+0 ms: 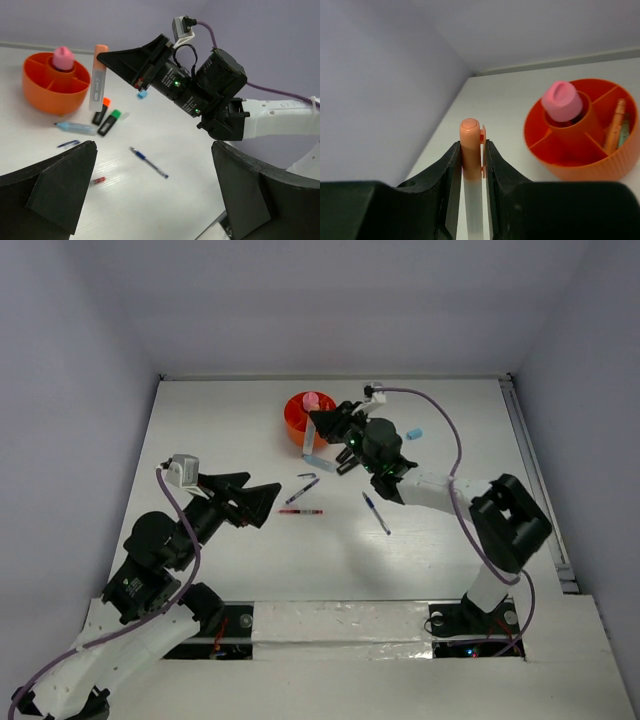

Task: Sort the stationery into containers
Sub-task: Place the pen in the storage box.

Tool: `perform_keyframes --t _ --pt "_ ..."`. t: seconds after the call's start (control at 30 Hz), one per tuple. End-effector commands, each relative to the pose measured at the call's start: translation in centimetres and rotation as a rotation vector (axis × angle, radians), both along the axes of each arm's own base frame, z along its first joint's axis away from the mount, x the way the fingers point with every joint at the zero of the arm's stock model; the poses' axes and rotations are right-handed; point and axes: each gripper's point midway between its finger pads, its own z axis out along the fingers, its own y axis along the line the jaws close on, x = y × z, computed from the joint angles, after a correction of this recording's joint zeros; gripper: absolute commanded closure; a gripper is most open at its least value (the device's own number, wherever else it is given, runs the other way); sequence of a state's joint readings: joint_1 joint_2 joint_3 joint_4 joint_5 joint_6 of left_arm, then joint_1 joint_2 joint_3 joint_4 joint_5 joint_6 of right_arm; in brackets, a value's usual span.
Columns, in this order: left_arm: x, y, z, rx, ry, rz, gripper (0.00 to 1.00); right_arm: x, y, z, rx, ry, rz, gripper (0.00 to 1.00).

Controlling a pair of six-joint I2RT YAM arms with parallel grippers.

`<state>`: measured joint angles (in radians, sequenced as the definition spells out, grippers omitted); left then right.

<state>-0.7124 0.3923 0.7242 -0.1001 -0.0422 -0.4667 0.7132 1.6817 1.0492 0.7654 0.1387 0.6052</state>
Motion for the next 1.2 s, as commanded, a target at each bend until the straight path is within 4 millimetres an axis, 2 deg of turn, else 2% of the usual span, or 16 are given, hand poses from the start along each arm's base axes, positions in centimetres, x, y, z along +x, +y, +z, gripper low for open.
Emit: perform_keyframes --t 0.0,0.03,0.1,0.17,0.43,0.73,0.93,1.07,1.17 --pt "0.2 2.4 -0.3 0.123 -0.018 0.096 0.01 3.8 -1.3 4.3 0.055 -0.145 -0.183 1.00" --pt "0.5 3.2 -1.0 0.130 -0.021 0.141 0.01 5.1 -1.2 4.1 0.053 -0.158 -0.206 1.00" --pt "0.6 3.5 -1.6 0.132 -0.030 0.156 0.01 6.3 -1.1 3.7 0.037 -0.162 -0.247 1.00" --pt "0.3 3.4 -1.2 0.130 -0.047 0.140 0.01 8.0 -1.4 2.9 0.013 -0.159 -0.297 1.00" --pt "0.6 3.6 -1.3 0.153 -0.071 0.138 0.01 10.4 -3.3 0.5 0.006 -0.147 -0.445 1.00" --pt "0.6 3.4 -0.8 0.156 -0.109 0.105 0.01 10.9 -3.9 -1.7 -0.023 -0.150 -0.496 1.00" --pt "1.1 3.5 -1.1 0.165 -0.105 0.108 0.01 11.4 -3.6 -3.5 -0.058 -0.144 -0.497 1.00" --pt "1.1 3.5 -1.1 0.163 -0.110 0.103 0.01 11.2 -3.4 -4.6 -0.053 -0.134 -0.483 1.00" --pt "1.1 3.5 -1.1 0.164 -0.111 0.098 0.01 10.6 -3.3 -4.7 -0.037 -0.155 -0.451 1.00"
